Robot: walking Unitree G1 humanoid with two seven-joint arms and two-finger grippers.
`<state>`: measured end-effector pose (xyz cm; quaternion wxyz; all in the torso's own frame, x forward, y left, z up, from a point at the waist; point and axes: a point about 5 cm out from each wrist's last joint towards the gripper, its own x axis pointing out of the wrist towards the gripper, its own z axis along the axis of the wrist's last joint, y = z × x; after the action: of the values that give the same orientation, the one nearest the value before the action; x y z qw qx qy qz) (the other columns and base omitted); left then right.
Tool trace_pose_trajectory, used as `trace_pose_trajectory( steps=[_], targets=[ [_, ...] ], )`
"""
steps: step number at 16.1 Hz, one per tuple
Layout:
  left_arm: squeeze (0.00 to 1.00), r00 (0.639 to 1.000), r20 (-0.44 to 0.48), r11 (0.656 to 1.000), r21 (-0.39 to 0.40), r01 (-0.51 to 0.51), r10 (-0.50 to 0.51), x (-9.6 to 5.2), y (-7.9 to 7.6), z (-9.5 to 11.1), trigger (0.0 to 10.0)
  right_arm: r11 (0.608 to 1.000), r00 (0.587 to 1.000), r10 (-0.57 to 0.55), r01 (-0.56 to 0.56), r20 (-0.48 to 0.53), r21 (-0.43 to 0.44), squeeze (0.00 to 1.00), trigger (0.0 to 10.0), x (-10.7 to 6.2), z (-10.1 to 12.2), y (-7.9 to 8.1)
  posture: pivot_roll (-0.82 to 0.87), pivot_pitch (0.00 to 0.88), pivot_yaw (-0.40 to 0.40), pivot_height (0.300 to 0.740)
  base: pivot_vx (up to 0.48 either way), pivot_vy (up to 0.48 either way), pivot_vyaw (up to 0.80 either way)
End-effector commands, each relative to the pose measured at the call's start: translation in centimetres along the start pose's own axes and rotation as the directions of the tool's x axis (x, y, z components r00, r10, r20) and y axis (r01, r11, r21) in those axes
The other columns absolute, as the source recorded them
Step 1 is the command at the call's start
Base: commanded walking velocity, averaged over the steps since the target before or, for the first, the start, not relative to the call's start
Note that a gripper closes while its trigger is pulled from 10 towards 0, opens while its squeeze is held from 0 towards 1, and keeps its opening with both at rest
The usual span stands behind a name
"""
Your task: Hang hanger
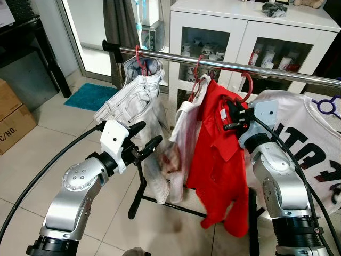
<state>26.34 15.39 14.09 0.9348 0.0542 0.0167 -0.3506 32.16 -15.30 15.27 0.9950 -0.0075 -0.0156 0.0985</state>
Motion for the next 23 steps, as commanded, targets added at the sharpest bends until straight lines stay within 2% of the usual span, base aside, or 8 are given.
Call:
trace_pose_trajectory(
  steps=[1, 2, 6, 11, 14, 18, 23],
  targets=[
    [0.00, 0.994, 0.025, 0.995, 0.011, 0.103, -0.103, 0.3, -0.8, 1.3, 10.0, 0.993, 0.993, -0.114, 0.112, -0.045, -0.036, 0.00, 10.0, 2.5, 1.0, -2.6, 0.05, 0.000, 0.017, 0.740, 0.000, 0.000, 0.00],
    [0.00, 0.991, 0.026, 0.991, 0.015, 0.129, -0.130, 0.5, -0.9, 1.6, 10.0, 0.987, 0.985, -0.154, 0.150, -0.084, -0.049, 0.00, 10.0, 3.8, 1.3, -3.5, 0.05, 0.000, 0.018, 0.740, 0.000, 0.000, 0.00],
    [0.00, 0.991, 0.032, 0.991, 0.023, 0.131, -0.131, 1.2, -0.6, 1.9, 10.0, 0.984, 0.982, -0.174, 0.170, -0.077, -0.054, 0.00, 10.0, 3.9, 1.7, -4.1, 0.04, 0.000, 0.015, 0.740, 0.000, 0.000, 0.00],
    [0.00, 0.986, 0.037, 0.987, 0.035, 0.159, -0.160, 1.6, -0.3, 2.7, 10.0, 0.980, 0.973, -0.194, 0.187, -0.123, -0.073, 0.00, 10.0, 5.6, 1.4, -4.2, 0.03, 0.000, 0.010, 0.740, 0.000, 0.000, 0.00],
    [0.00, 0.981, 0.076, 0.984, 0.039, 0.173, -0.176, 1.9, 0.0, 3.8, 10.0, 0.970, 0.964, -0.242, 0.241, -0.113, -0.016, 0.00, 10.0, 6.6, 2.1, -4.9, 0.04, 0.000, 0.007, 0.740, 0.000, 0.000, 0.00],
    [0.00, 0.977, 0.079, 0.980, 0.045, 0.193, -0.196, 1.8, -0.1, 4.4, 10.0, 0.959, 0.952, -0.281, 0.282, -0.123, -0.014, 0.00, 10.0, 7.4, 2.9, -5.6, 0.05, 0.022, 0.009, 0.740, 0.000, 0.000, 0.00],
    [0.00, 0.975, 0.067, 0.977, 0.048, 0.209, -0.212, 1.1, -0.2, 4.7, 10.0, 0.943, 0.923, -0.325, 0.332, -0.207, 0.000, 0.00, 10.0, 7.7, 2.7, -6.4, 0.07, 0.067, -0.005, 0.740, 0.000, 0.000, 0.00]
  ],
)
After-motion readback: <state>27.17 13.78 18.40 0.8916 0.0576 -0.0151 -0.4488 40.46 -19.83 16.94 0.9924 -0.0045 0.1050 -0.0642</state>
